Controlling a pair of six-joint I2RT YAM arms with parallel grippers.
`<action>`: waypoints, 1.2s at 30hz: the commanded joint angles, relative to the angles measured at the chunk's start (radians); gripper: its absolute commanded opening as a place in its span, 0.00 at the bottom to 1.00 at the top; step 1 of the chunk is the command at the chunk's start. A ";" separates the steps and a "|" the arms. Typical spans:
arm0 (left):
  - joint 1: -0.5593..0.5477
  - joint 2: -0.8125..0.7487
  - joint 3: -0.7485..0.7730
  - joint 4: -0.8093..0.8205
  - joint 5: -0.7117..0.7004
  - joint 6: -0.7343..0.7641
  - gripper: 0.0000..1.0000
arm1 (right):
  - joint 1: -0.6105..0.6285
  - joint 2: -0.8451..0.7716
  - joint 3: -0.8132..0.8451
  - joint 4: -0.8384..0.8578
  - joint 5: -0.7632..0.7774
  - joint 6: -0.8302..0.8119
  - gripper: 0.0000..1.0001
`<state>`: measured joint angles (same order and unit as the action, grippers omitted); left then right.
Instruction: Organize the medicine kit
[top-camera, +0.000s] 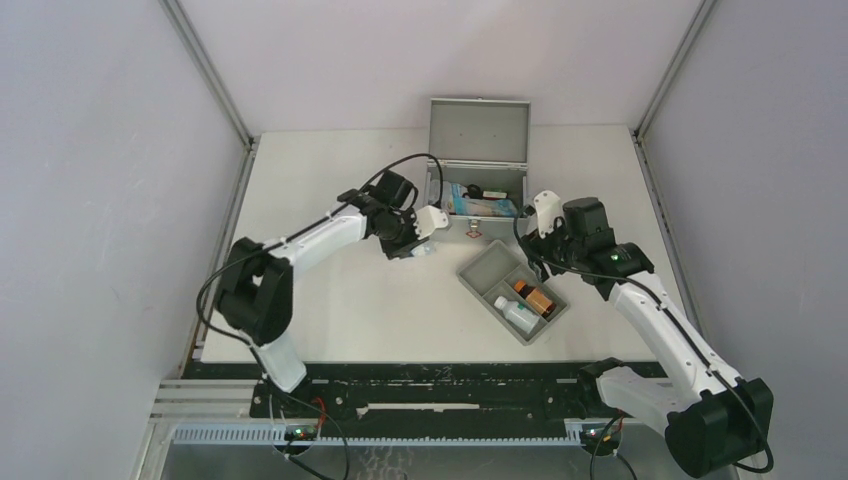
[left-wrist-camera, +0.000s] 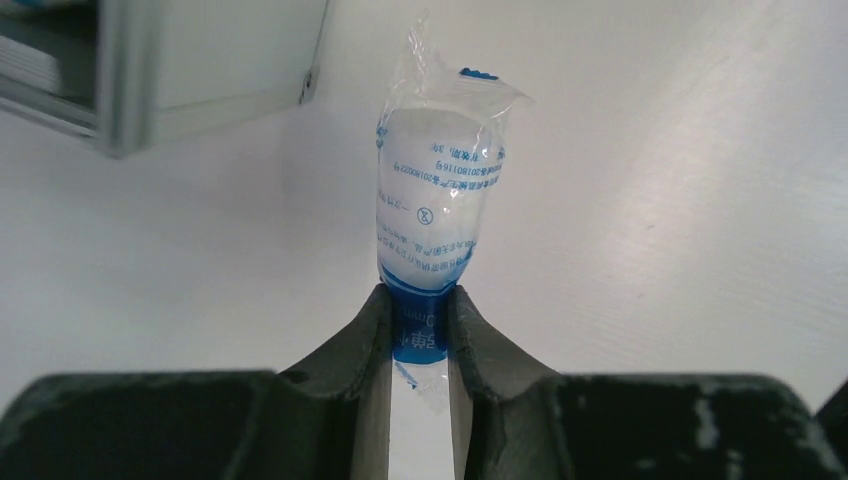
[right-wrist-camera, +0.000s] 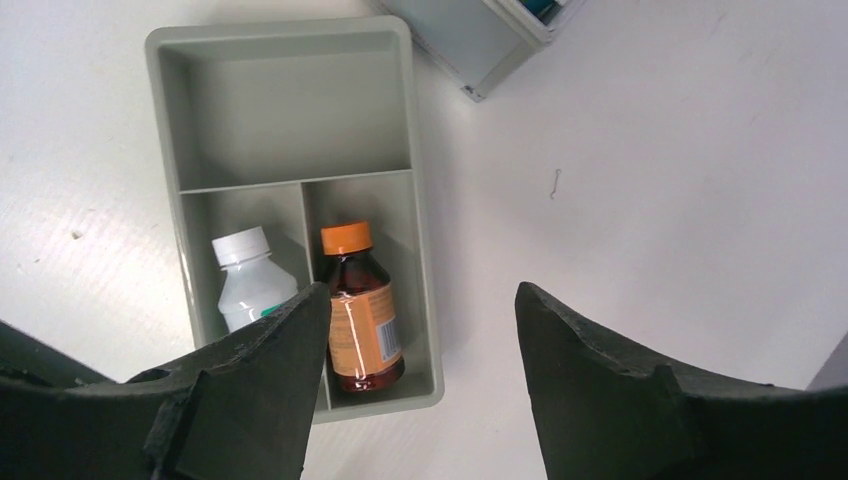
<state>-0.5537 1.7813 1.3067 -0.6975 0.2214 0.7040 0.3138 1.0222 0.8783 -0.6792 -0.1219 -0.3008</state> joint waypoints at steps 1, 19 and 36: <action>-0.073 -0.127 -0.010 0.046 0.044 -0.169 0.19 | -0.023 -0.023 0.003 0.068 0.083 0.041 0.68; -0.330 0.172 0.376 0.071 0.056 -0.680 0.18 | -0.172 -0.132 -0.026 0.137 0.297 0.089 0.84; -0.341 0.321 0.424 0.146 -0.051 -0.776 0.25 | -0.174 -0.155 -0.039 0.147 0.299 0.089 0.94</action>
<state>-0.8909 2.1010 1.6981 -0.5995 0.2058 -0.0353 0.1444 0.8875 0.8440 -0.5724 0.1749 -0.2234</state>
